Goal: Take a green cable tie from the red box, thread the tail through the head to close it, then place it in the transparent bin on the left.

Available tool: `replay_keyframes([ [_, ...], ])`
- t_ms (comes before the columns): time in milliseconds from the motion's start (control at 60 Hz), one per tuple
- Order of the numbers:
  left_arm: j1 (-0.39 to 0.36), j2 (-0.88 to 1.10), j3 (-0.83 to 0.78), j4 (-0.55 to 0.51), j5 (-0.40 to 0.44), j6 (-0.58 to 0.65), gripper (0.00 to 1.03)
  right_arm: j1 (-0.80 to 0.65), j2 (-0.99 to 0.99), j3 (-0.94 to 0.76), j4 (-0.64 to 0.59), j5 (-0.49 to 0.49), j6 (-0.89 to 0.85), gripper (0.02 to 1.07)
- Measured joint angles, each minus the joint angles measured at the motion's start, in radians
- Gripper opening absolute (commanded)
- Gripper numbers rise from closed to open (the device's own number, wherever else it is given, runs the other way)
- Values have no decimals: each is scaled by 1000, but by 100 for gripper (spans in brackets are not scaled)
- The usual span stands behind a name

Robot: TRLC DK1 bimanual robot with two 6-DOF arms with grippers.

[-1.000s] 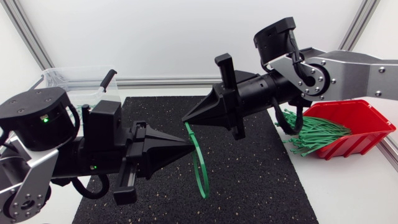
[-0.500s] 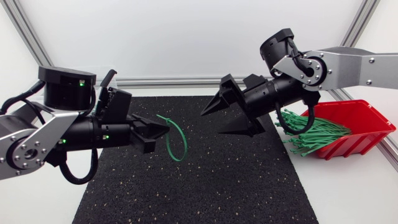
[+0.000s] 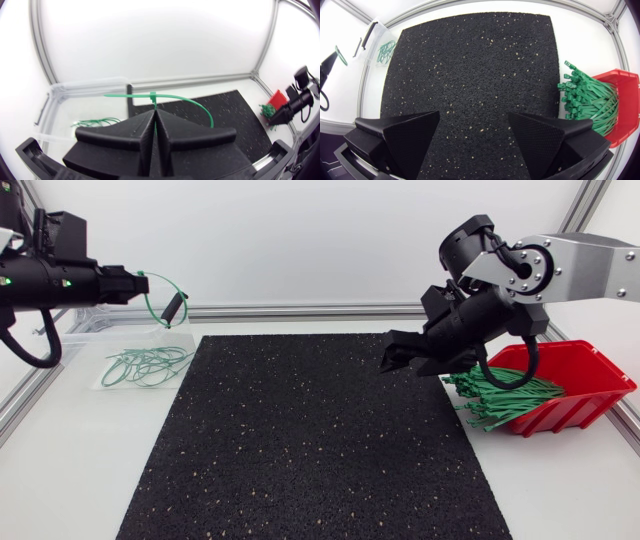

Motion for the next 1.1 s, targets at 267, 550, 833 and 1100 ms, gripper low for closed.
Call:
replay_keyframes([
  [267, 225, 262, 397, -76, -39, -13, 5, -10, -122, -42, 0, 71, -46, 103],
  [550, 252, 549, 625, -351, -95, -3, 31, -4, -182, -105, -11, 82, -52, 103],
  [833, 230, 746, 730, -585, -149, 4, 95, 16, -257, -143, -47, 97, -54, 103],
  [1100, 207, 576, 610, -472, -149, 3, 99, -61, -309, -174, -11, 101, -122, 103],
])
